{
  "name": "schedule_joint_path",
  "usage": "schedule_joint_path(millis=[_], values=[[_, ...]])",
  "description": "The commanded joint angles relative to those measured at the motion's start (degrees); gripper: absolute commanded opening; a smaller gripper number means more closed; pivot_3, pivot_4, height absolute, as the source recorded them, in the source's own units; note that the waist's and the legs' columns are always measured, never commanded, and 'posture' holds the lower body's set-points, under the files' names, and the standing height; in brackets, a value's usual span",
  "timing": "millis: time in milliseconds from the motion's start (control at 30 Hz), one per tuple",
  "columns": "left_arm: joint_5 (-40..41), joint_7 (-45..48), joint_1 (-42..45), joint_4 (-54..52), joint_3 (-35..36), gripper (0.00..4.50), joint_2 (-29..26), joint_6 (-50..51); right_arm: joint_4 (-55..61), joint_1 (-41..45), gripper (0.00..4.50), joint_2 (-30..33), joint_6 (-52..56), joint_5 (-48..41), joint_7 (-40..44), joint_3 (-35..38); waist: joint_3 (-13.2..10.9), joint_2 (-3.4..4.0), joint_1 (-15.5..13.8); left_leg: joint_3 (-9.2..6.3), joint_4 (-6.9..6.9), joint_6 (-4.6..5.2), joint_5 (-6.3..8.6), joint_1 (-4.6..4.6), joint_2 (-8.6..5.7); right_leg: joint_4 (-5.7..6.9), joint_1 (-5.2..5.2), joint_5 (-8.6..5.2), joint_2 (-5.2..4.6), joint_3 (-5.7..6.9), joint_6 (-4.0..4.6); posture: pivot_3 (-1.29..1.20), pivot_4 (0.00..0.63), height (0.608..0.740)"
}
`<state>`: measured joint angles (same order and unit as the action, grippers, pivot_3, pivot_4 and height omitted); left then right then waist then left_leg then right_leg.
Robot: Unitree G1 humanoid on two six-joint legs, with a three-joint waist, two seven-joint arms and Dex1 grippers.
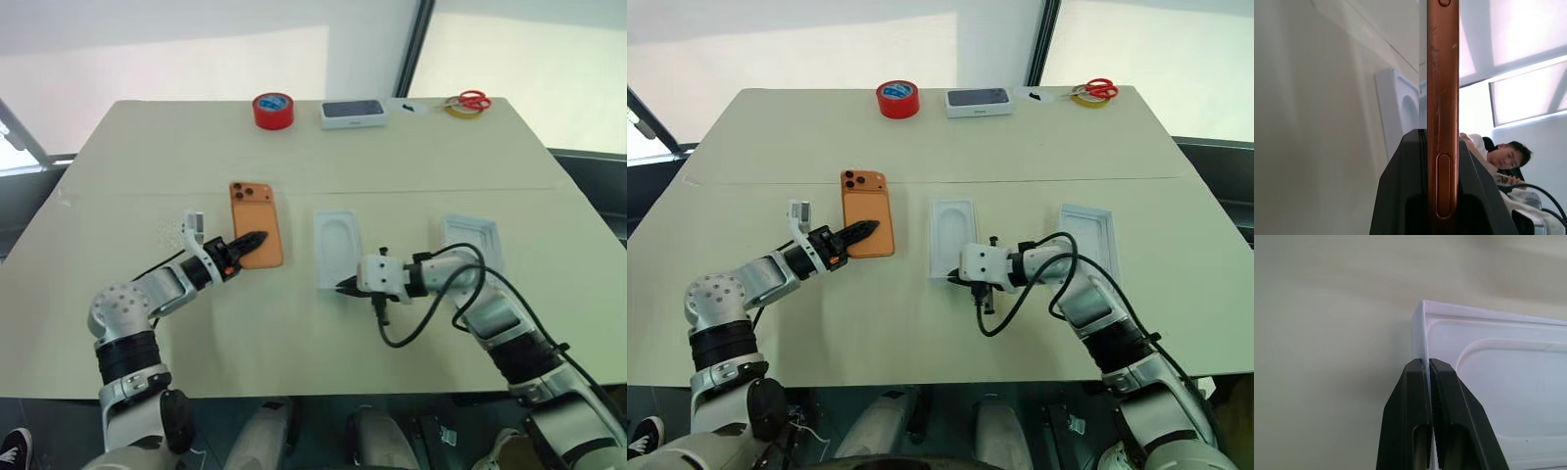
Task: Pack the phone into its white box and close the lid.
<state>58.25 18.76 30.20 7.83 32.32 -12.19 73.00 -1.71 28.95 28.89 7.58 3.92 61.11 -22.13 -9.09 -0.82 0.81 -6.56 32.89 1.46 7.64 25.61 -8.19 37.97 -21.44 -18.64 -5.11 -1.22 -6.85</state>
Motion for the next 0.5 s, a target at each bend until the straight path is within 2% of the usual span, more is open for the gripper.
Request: schedule_joint_path(millis=[33, 133, 233, 333, 433, 500], values=[[2.01, -0.37, 1.40, -3.17, -0.95, 0.00, 0.73, -1.95, 3.46, 2.56, 0.03, -3.31, 2.29, 1.13, -2.78, -1.18, 0.00, 0.01, -0.09, 0.00, 0.00, 0.00, 0.00, 0.00, 0.00, 0.00, 0.00, 0.00, 0.00, 0.00, 0.00, 0.00, 0.150, 0.736], [1.13, -0.21, 0.94, -2.68, -2.62, 0.00, 1.97, -3.37, 2.98, 2.58, 0.03, -5.96, 4.94, -0.08, -3.25, -2.05, -0.01, -0.01, -0.42, 0.00, 0.01, 0.00, 0.00, 0.02, -0.02, -0.01, 0.00, 0.01, 0.00, 0.00, -0.01, 0.00, 0.150, 0.736], [0.90, 0.11, 0.57, -2.50, -3.72, 0.00, 2.21, -4.31, 4.18, 2.57, 0.95, -7.01, 8.30, -2.11, -2.76, -1.12, -0.01, -0.01, -0.54, 0.01, 0.04, 0.00, 0.00, 0.02, -0.03, 0.00, 0.02, 0.01, 0.00, 0.01, -0.01, 0.00, 0.150, 0.736], [1.15, 0.71, 0.17, -2.53, -4.52, 0.00, 1.61, -4.53, 5.59, 2.32, 2.50, -5.96, 7.80, -2.45, -3.00, -0.10, -0.01, -0.01, -0.36, 0.00, 0.04, 0.00, 0.00, 0.02, -0.03, 0.00, 0.01, 0.01, 0.00, 0.01, -0.01, 0.00, 0.150, 0.736], [1.85, 0.78, -0.33, -2.55, -4.74, 0.00, 1.35, -4.19, 8.18, 1.58, 4.08, -3.68, 9.27, -6.47, -1.07, 3.25, -0.01, -0.01, -0.23, 0.00, 0.03, 0.00, 0.00, 0.02, -0.03, 0.00, 0.01, 0.01, 0.00, 0.01, -0.01, 0.00, 0.150, 0.736], [2.21, 0.88, -0.78, -2.91, -5.13, 0.00, 1.60, -3.74, 8.92, 1.03, 4.08, -0.69, 9.62, -9.31, 1.11, 6.24, -0.02, -0.01, -0.31, 0.00, 0.03, 0.01, 0.01, 0.02, -0.03, 0.00, 0.01, 0.01, 0.00, 0.01, -0.01, 0.00, 0.150, 0.736]])
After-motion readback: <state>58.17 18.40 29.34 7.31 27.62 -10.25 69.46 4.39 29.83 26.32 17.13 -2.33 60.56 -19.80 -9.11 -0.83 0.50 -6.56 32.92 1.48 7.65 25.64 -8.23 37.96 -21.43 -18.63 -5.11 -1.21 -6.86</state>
